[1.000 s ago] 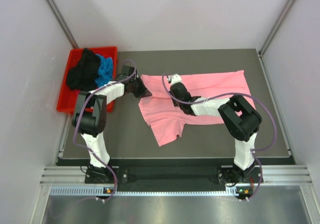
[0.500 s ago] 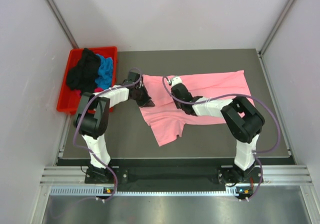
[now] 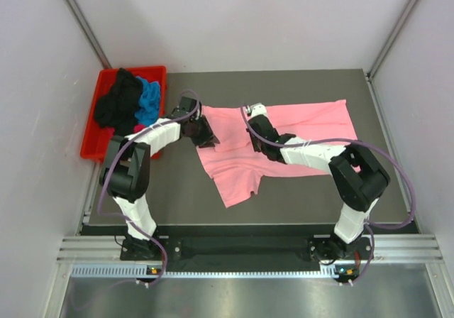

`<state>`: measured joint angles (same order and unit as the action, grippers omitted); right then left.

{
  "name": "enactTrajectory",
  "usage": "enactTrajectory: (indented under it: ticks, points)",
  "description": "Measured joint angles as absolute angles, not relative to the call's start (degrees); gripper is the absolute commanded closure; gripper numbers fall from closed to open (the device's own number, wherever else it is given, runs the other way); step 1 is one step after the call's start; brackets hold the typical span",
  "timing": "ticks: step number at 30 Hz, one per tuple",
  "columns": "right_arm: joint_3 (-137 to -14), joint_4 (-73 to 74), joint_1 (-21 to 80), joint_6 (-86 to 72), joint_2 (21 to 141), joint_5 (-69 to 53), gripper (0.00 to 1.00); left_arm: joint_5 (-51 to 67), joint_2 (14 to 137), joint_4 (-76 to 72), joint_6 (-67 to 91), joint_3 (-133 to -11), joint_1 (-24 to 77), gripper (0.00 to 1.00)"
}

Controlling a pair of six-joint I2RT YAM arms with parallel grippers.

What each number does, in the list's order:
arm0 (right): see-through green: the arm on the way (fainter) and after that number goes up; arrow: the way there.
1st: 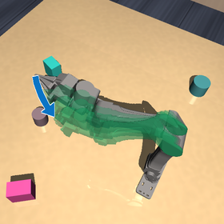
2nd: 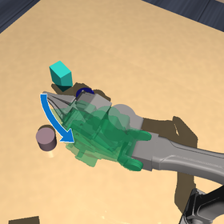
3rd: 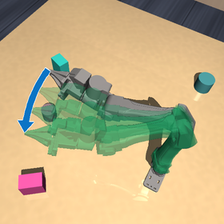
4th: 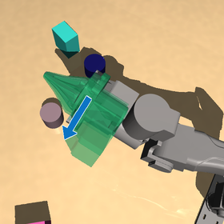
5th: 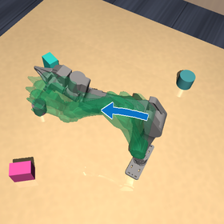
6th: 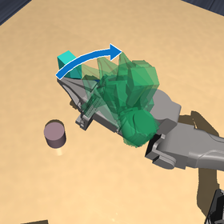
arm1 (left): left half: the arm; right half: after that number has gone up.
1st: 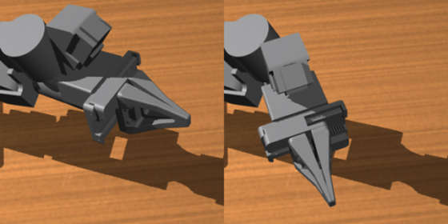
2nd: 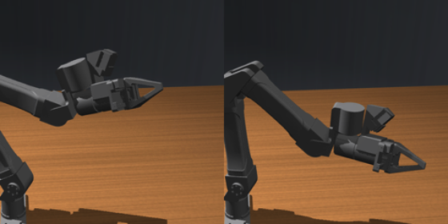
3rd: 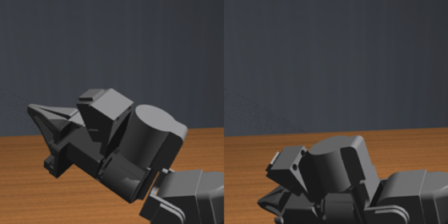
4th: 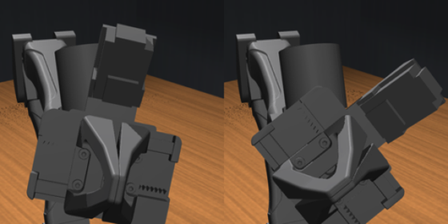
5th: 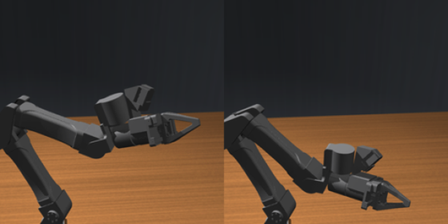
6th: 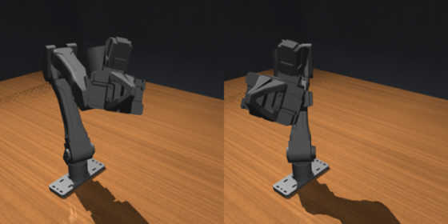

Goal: Fold and stack the t-shirts
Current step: Fold the tshirt

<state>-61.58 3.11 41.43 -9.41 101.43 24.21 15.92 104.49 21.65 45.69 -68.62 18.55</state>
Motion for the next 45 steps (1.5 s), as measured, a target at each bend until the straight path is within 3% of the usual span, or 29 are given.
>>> enactTrajectory:
  ticks: [8,13,19,32,45]
  points:
    - [-68.12,4.58,37.63,-22.09,103.42,14.79,0.75,15.77,109.65,19.38,41.3,-80.29,18.46,0.67]
    - [-71.02,3.97,34.76,-29.19,107.79,12.64,0.82,13.26,116.86,20.01,39.2,-86.19,18.06,0.67]
    - [-71.77,4.19,34.48,-29.87,113.86,11.03,0.83,7.27,121.38,25.58,37.89,-89.06,16.23,0.66]
    - [-72.12,6.48,33.52,-27.62,112.81,11.25,0.85,2.5,121.71,30.46,35.64,-94.06,14.87,0.65]
    - [-71.59,6.94,18.85,-31.77,108.97,7.25,0.7,12.32,121.54,23.11,35.97,-91.29,15.09,0.65]
